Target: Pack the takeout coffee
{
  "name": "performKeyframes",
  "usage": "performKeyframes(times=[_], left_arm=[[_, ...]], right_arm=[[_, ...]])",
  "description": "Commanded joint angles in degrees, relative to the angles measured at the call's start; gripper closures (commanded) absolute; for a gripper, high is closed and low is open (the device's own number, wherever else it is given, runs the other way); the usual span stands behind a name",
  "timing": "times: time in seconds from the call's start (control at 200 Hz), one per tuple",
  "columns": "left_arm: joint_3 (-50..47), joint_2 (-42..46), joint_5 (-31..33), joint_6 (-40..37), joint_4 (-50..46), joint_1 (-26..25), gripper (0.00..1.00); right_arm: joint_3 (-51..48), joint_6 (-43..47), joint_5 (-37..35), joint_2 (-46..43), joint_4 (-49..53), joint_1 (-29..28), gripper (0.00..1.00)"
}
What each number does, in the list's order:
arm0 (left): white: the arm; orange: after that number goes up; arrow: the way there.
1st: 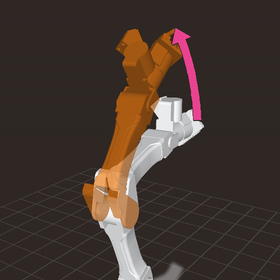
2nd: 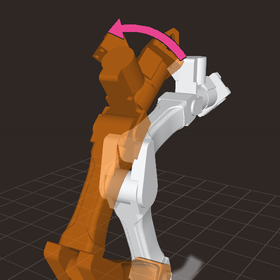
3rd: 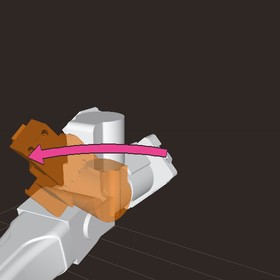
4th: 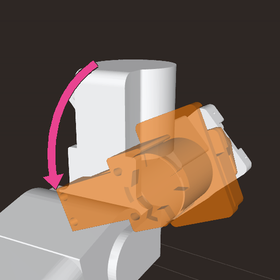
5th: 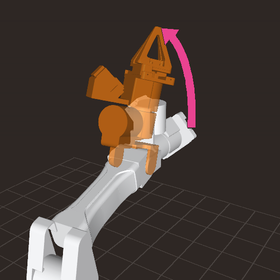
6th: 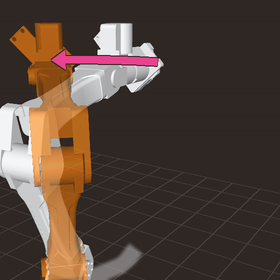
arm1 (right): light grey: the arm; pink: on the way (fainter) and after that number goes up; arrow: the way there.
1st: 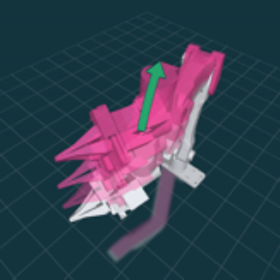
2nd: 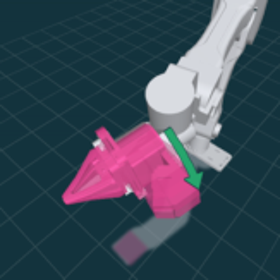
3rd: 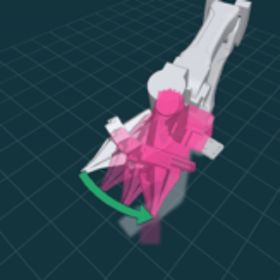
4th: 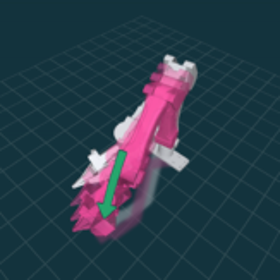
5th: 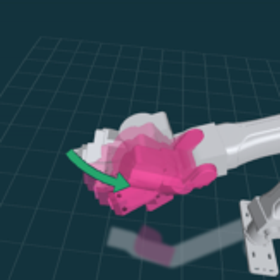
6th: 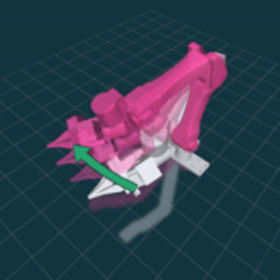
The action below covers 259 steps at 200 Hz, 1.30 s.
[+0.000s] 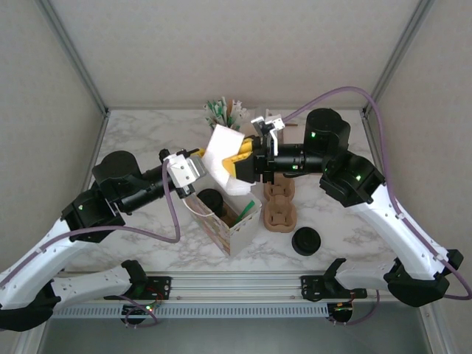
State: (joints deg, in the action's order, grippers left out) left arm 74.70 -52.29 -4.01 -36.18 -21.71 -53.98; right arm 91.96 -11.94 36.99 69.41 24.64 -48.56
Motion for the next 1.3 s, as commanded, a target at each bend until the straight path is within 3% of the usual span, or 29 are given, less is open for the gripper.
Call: performKeyframes(times=[0.0,0.235,0.551,0.766,1.111,1.291], left_arm=[[2.9,0.7,1.8,5.6,-6.2,-0.5,0.97],[5.8,-0.7,3.5,12.4,-18.1,-0.6,1.00],[8.7,-5.8,3.0,5.3,-22.8,0.0,1.00],[14.1,-11.4,-8.9,0.1,-27.6,4.5,1.00],[14.4,-14.9,-21.9,-8.2,-31.9,11.4,1.00],[9.1,-13.7,-21.1,-12.0,-26.6,12.4,1.00]], right_arm=[[-1.8,-0.2,-5.7,-2.2,0.8,-0.5,0.41],[-5.9,-0.4,-15.5,-6.3,-3.1,-0.5,0.22],[-8.5,-1.0,-21.4,-9.0,-5.3,-0.5,0.19],[-9.4,-1.3,-24.4,-9.9,-5.2,-0.5,0.19],[-10.3,-1.6,-25.9,-10.3,-3.8,-0.4,0.19],[-10.6,-1.8,-26.5,-10.3,-2.8,-0.5,0.19]])
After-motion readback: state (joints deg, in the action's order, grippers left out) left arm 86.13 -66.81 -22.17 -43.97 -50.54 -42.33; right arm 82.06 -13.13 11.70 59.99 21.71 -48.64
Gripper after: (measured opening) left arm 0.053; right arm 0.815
